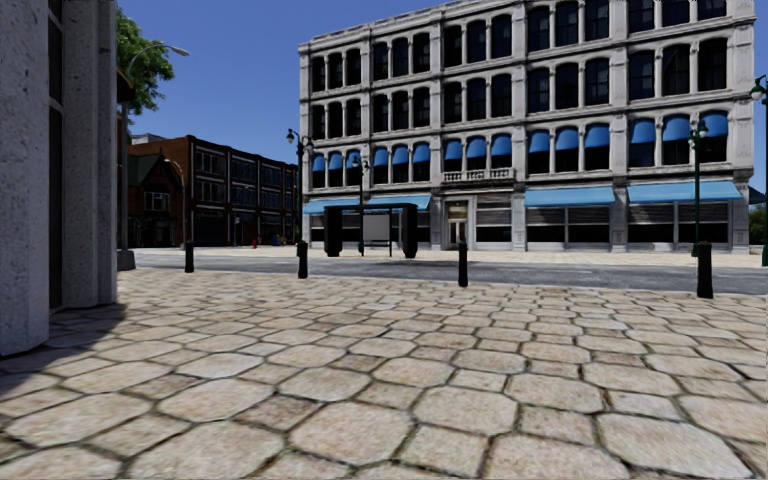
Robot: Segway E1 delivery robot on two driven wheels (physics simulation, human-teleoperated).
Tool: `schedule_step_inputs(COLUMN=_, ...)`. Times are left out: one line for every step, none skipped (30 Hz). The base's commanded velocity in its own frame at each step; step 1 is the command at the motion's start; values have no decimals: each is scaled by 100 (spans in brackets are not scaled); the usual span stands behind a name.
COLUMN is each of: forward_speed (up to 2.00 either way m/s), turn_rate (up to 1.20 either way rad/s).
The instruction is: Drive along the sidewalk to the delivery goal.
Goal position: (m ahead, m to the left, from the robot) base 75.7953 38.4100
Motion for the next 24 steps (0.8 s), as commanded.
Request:
schedule_step_inputs(forward_speed=200, turn_rate=0)
schedule_step_inputs(forward_speed=200, turn_rate=0)
schedule_step_inputs(forward_speed=200, turn_rate=0)
schedule_step_inputs(forward_speed=200, turn_rate=0)
schedule_step_inputs(forward_speed=200, turn_rate=0)
schedule_step_inputs(forward_speed=200, turn_rate=4)
schedule_step_inputs(forward_speed=200, turn_rate=4)
schedule_step_inputs(forward_speed=200, turn_rate=8)
schedule_step_inputs(forward_speed=200, turn_rate=11)
schedule_step_inputs(forward_speed=200, turn_rate=15)
schedule_step_inputs(forward_speed=200, turn_rate=15)
schedule_step_inputs(forward_speed=200, turn_rate=17)
schedule_step_inputs(forward_speed=200, turn_rate=23)
schedule_step_inputs(forward_speed=200, turn_rate=26)
schedule_step_inputs(forward_speed=200, turn_rate=26)
schedule_step_inputs(forward_speed=200, turn_rate=26)
schedule_step_inputs(forward_speed=200, turn_rate=26)
schedule_step_inputs(forward_speed=200, turn_rate=26)
schedule_step_inputs(forward_speed=200, turn_rate=26)
schedule_step_inputs(forward_speed=200, turn_rate=27)
schedule_step_inputs(forward_speed=200, turn_rate=27)
schedule_step_inputs(forward_speed=200, turn_rate=28)
schedule_step_inputs(forward_speed=200, turn_rate=28)
schedule_step_inputs(forward_speed=200, turn_rate=28)
